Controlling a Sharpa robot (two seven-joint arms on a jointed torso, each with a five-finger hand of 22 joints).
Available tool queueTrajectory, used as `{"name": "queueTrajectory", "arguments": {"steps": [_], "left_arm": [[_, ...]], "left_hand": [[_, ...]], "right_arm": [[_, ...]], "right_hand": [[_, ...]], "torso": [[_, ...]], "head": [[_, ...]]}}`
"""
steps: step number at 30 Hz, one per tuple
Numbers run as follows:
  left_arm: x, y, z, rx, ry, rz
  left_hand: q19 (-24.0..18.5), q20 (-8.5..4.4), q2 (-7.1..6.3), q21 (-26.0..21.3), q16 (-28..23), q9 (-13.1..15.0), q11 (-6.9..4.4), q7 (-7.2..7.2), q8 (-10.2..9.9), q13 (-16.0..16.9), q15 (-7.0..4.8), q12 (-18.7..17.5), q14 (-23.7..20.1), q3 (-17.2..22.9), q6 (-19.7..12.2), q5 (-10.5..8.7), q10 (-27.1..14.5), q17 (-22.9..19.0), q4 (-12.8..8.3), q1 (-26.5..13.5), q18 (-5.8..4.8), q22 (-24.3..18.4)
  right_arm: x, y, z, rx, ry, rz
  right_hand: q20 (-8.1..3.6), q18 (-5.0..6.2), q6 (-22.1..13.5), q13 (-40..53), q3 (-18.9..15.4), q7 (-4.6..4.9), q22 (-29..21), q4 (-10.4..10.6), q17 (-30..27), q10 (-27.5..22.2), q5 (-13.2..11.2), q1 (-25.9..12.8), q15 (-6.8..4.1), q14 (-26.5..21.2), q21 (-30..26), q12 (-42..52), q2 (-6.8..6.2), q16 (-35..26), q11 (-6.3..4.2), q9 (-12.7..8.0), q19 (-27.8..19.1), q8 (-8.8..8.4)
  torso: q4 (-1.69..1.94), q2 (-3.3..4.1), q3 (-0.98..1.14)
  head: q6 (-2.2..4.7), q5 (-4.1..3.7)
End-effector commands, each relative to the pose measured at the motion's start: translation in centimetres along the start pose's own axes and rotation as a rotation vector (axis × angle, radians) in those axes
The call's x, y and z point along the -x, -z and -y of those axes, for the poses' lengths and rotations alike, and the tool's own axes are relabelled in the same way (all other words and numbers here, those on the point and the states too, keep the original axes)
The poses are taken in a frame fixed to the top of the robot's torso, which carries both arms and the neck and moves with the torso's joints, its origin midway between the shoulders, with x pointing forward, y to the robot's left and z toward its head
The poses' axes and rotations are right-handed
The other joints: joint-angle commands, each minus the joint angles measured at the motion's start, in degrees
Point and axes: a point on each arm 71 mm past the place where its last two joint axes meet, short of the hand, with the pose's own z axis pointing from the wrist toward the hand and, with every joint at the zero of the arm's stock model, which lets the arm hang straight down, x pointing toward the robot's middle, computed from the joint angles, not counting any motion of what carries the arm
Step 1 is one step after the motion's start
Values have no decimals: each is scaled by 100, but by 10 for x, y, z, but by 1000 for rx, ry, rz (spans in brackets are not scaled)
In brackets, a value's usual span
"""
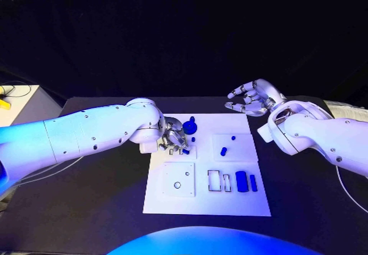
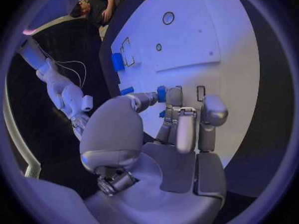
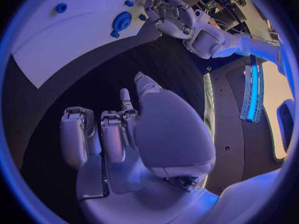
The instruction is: Assemble the parts on the task board
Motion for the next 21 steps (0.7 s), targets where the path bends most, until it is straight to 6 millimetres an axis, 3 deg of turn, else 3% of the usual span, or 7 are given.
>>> {"name": "queueTrajectory", "arguments": {"steps": [1, 4, 10, 14, 17, 19, 21], "left_arm": [[1, 3, 1, -25, 48, 28], [2, 6, -1, -29, 66, 54], [3, 11, -6, -31, 90, 94], [4, 13, -9, -27, 89, 112], [4, 14, -11, -23, 84, 126], [4, 15, -12, -20, 80, 135], [4, 15, -13, -17, 77, 144]], "left_hand": [[66, 6, -22, 48, 39, 644, -5, -51, 43, 73, -13, 56, 74, 1078, 25, 48, 95, 288, -1046, -76, -84, 46], [152, -21, -107, 110, 99, 726, -34, -82, 77, 216, -43, 145, 178, 1233, 115, 304, 270, 484, -1185, -202, -103, 153], [396, -116, -301, 264, 218, 852, -141, -187, 105, 552, -146, 319, 392, 1344, 374, 1224, 693, 912, -1372, -475, -160, 453], [447, -155, -343, 294, 251, 890, -181, -223, 107, 690, -183, 387, 448, 1350, 465, 1531, 844, 1032, -1419, -552, -170, 509], [494, -174, -348, 319, 262, 916, -200, -244, 122, 758, -201, 427, 466, 1354, 501, 1637, 911, 1071, -1434, -595, -182, 570], [511, -181, -350, 328, 267, 928, -208, -251, 129, 781, -208, 442, 476, 1359, 514, 1669, 936, 1092, -1441, -612, -187, 591], [531, -188, -352, 339, 276, 938, -216, -259, 136, 807, -215, 457, 489, 1366, 525, 1695, 959, 1123, -1449, -625, -192, 616]], "right_arm": [[0, 1, 1, -3, 2, -13], [1, 1, 2, -4, 3, -11], [5, 1, 5, 5, -20, 13], [11, -1, 7, 34, -77, 65], [17, -2, 9, 63, -134, 108], [20, -4, 11, 73, -165, 121], [22, -5, 13, 78, -202, 131]], "right_hand": [[30, 68, -25, 977, 39, 7, 1008, 6, 1488, 63, 17, -34, 26, 592, -32, -16, -3, 11, 30, 6, 187, 17], [30, 71, -26, 970, 43, 7, 1001, 6, 1483, 56, 26, -37, 26, 591, -43, -24, -1, 9, 30, 6, 182, 17], [32, 182, -66, 714, 105, 13, 709, -12, 1177, -211, 65, -51, 26, 503, -499, -341, -21, -126, 32, 6, -65, 11], [18, 496, -130, -133, 340, 15, -247, -42, -1, -1021, 115, 15, 7, 87, -2015, -1392, -75, -826, 34, 40, -850, 69], [27, 927, -313, -1980, 753, 68, -2020, -65, -2004, -2522, 246, 113, 50, -778, -4753, -3614, -222, -2548, 61, 91, -2107, 145], [70, 907, -446, -2474, 963, 129, -2346, -61, -3284, -2898, 274, 131, 126, -1534, -5233, -4201, -295, -3965, 135, 116, -2360, 177], [153, 907, -625, -2867, 1153, 198, -2711, -81, -3573, -3050, 265, 132, 217, -1736, -5708, -4584, -373, -4679, 215, 142, -2558, 218]], "torso": [[9, -3, 3], [15, -5, 4], [9, -16, 18], [8, -32, 30], [10, -32, 33], [12, -27, 35], [13, -34, 43]], "head": [[0, 7], [-7, 11], [-18, 35], [-38, 34], [-38, 40], [-39, 47], [-48, 50]]}}
